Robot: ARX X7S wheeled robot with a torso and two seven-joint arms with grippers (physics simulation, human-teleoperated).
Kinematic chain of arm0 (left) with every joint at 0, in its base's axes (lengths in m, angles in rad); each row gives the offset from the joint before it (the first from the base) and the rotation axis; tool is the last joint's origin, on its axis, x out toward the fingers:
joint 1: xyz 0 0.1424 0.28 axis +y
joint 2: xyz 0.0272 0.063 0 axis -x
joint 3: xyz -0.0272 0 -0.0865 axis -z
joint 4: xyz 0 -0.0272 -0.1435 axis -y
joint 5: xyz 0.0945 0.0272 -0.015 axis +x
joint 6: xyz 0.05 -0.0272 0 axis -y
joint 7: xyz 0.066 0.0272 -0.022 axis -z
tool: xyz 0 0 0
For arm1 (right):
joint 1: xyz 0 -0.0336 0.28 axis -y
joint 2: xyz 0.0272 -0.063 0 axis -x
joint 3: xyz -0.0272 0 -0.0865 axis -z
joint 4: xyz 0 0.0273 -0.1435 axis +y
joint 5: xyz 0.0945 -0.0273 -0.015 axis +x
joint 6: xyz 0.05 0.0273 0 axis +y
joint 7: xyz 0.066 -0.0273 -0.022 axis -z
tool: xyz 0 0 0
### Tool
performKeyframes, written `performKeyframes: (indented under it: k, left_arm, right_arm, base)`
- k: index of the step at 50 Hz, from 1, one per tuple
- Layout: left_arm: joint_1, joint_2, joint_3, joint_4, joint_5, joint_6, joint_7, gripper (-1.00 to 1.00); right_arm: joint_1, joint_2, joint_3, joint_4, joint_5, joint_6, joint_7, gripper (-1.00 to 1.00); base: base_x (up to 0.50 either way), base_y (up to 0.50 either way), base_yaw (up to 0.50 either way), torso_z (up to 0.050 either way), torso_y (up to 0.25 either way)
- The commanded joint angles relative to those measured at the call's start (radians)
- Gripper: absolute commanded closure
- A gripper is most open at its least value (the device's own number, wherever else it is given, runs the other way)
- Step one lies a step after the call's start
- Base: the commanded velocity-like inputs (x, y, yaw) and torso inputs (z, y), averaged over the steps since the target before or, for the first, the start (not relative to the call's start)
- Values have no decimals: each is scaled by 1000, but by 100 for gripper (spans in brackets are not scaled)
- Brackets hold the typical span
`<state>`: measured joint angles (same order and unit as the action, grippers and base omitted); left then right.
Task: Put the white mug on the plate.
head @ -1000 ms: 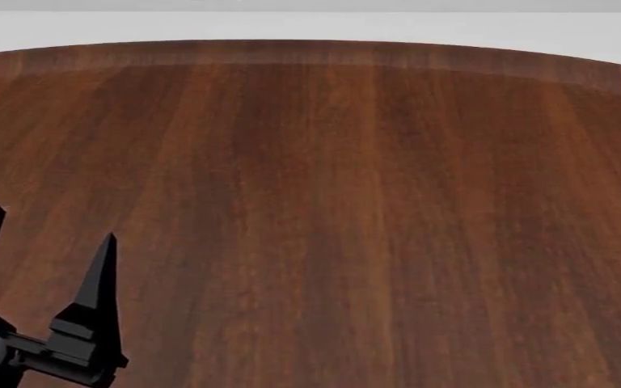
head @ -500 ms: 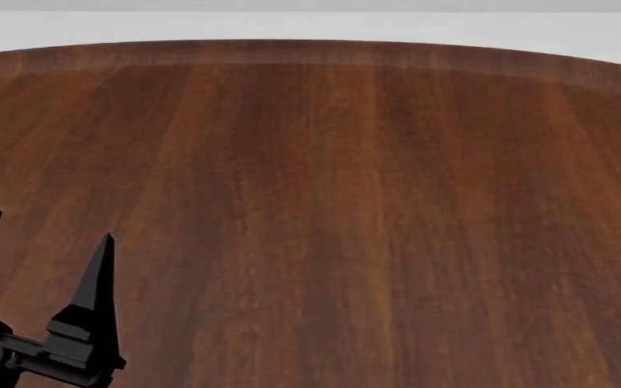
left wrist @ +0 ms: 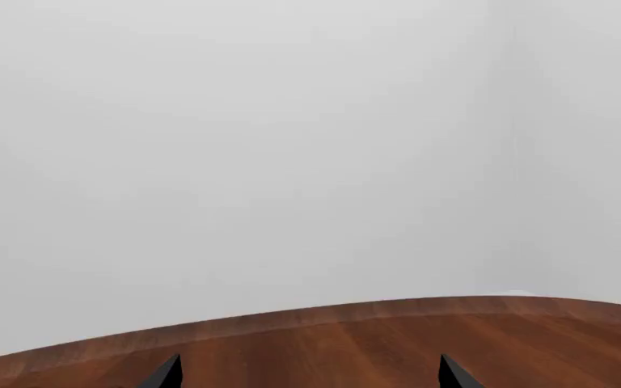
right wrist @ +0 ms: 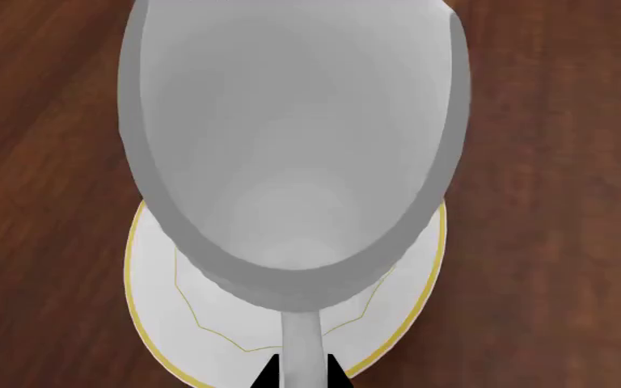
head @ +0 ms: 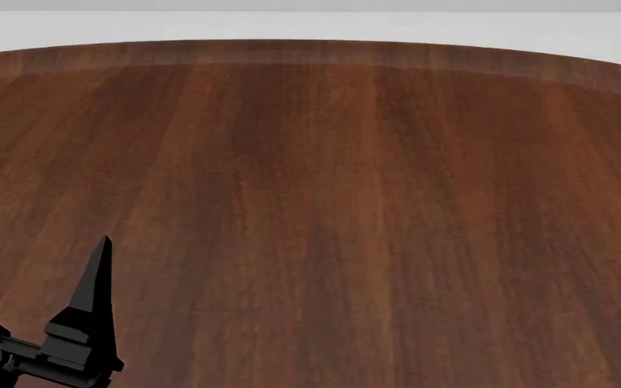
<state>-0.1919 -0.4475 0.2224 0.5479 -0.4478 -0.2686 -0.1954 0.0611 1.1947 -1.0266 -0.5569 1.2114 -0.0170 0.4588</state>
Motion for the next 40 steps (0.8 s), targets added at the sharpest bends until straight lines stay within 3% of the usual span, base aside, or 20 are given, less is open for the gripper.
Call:
performKeyframes:
  k: [1,11,28,29,40]
  left_arm:
    - [4,-2,1,-5,1,6,-2,-100]
    - [7,-6,1,3,0,2,-8,-100]
    - [2,-12,1,9,-1,-5,-17,-100]
    - [2,-13,1,11,0,-6,-18,-100]
    - [3,-21,-2,49,-19,-22,-28,-100]
  right_arm:
    - [31,-40,6,52,8,30,-42,100]
    - [49,-77,-1,95,11,53,-73,100]
    - [19,-47,10,68,54,10,-86,100]
    - [16,-43,14,72,62,4,-66,-100]
    - [-25,15,15,-8,4,-44,-22,-100]
  base:
    - [0,0,0,0,0]
    - [0,0,0,0,0]
    - [0,0,0,0,0]
    - [0,0,0,0,0]
    - [0,0,0,1,0]
